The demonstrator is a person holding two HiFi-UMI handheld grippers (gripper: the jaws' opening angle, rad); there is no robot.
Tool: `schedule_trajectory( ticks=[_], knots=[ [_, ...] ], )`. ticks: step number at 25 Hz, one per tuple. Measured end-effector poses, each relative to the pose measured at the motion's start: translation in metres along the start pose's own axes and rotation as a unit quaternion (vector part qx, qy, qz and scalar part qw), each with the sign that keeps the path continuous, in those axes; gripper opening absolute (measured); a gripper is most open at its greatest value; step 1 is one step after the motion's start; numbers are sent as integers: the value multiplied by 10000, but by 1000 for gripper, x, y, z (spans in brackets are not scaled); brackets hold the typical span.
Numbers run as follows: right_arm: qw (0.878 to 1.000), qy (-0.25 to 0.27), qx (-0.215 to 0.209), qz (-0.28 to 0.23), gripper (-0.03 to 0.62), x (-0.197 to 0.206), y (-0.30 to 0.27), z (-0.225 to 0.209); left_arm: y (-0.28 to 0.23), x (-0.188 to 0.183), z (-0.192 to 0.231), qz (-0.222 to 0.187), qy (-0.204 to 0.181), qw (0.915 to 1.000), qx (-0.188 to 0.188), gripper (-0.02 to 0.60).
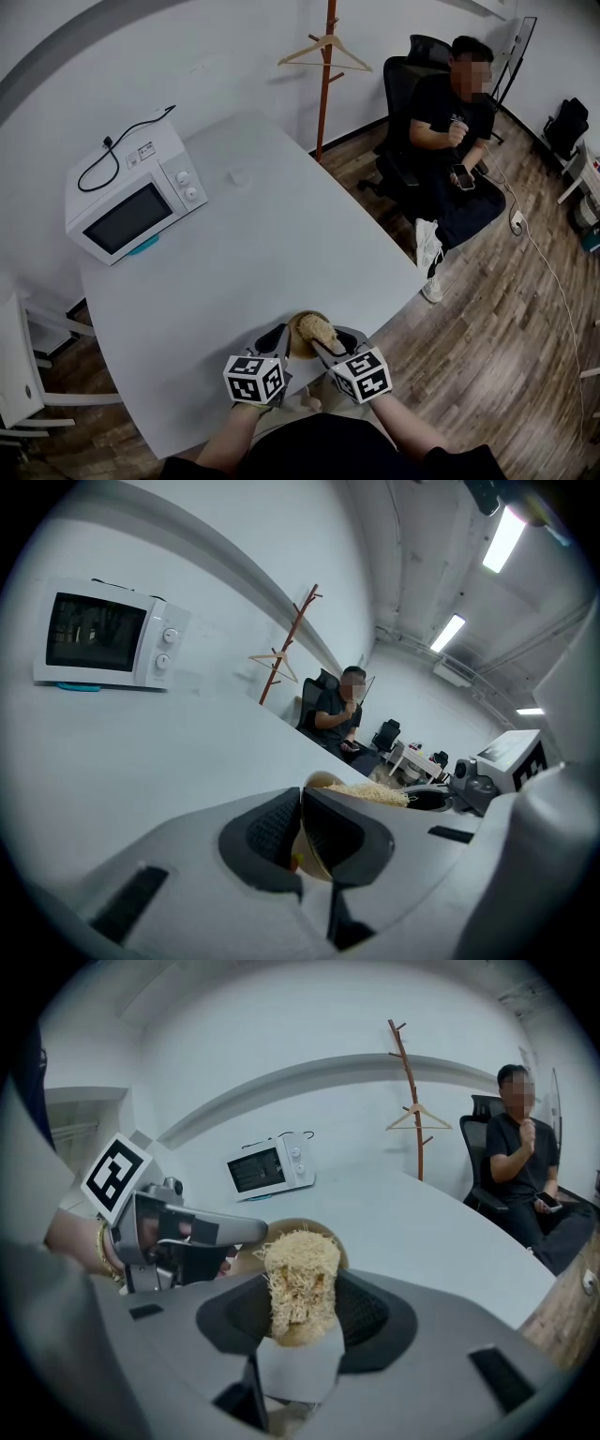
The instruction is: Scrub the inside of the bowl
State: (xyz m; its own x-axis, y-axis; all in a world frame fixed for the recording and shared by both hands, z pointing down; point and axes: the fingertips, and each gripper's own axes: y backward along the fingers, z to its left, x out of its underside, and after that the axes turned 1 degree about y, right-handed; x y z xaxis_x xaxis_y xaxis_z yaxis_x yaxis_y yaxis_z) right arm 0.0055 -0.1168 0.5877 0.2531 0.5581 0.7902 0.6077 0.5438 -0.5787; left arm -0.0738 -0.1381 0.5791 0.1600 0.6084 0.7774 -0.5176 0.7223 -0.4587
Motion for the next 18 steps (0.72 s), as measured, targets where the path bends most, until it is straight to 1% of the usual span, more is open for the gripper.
schedule_trajectory(
  ticks=[10,18],
  knots=[
    [9994,231,-206,139,179,-12,-11,18,0,-7,-7,-58,-139,9998,159,28],
    [9974,436,-513,251,179,-10,-11,37,2,-14,-4,-180,-107,9997,94,28]
  ],
)
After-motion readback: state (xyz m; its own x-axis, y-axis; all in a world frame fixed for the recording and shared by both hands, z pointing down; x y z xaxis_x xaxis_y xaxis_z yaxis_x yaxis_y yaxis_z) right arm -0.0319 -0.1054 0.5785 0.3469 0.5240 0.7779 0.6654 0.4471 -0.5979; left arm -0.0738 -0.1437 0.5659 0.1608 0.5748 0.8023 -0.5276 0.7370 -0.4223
